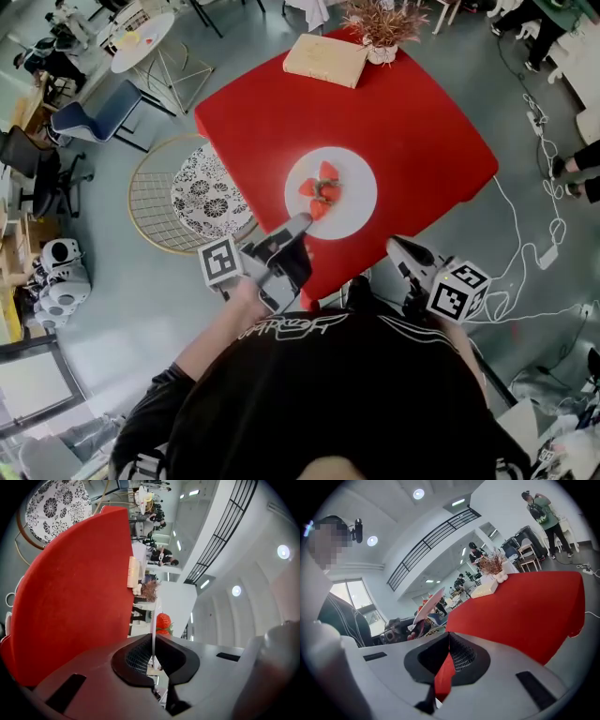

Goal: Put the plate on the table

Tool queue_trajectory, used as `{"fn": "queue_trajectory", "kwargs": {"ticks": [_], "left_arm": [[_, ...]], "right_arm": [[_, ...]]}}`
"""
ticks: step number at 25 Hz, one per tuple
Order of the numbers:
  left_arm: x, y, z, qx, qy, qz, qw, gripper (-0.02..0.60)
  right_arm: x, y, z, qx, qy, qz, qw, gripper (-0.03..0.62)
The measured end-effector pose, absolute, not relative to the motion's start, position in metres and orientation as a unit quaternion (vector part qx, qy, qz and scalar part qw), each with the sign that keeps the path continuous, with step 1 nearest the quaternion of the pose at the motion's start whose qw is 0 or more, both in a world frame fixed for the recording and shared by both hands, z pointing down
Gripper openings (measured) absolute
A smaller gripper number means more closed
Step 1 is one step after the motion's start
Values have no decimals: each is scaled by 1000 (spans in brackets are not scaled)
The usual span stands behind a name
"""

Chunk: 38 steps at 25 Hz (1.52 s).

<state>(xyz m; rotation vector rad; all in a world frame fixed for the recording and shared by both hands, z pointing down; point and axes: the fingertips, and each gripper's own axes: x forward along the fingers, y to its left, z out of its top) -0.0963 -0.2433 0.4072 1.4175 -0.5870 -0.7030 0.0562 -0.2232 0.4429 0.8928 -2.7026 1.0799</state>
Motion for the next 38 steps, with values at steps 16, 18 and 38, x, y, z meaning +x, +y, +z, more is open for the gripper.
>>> {"fn": "queue_trajectory", "kwargs": {"ticks": [16, 18, 38], "left_arm": [[-62, -311, 420, 642, -281, -283, 655, 17], [-59, -321, 424, 642, -285, -282, 654, 17], [-49, -370, 516, 611, -332, -246, 675, 17]], "right_arm": [[79, -254, 461, 299, -877, 373, 42, 8], [83, -257, 463, 301, -875, 378, 39, 8], [105, -269, 479, 315, -861, 397, 45, 8]]}}
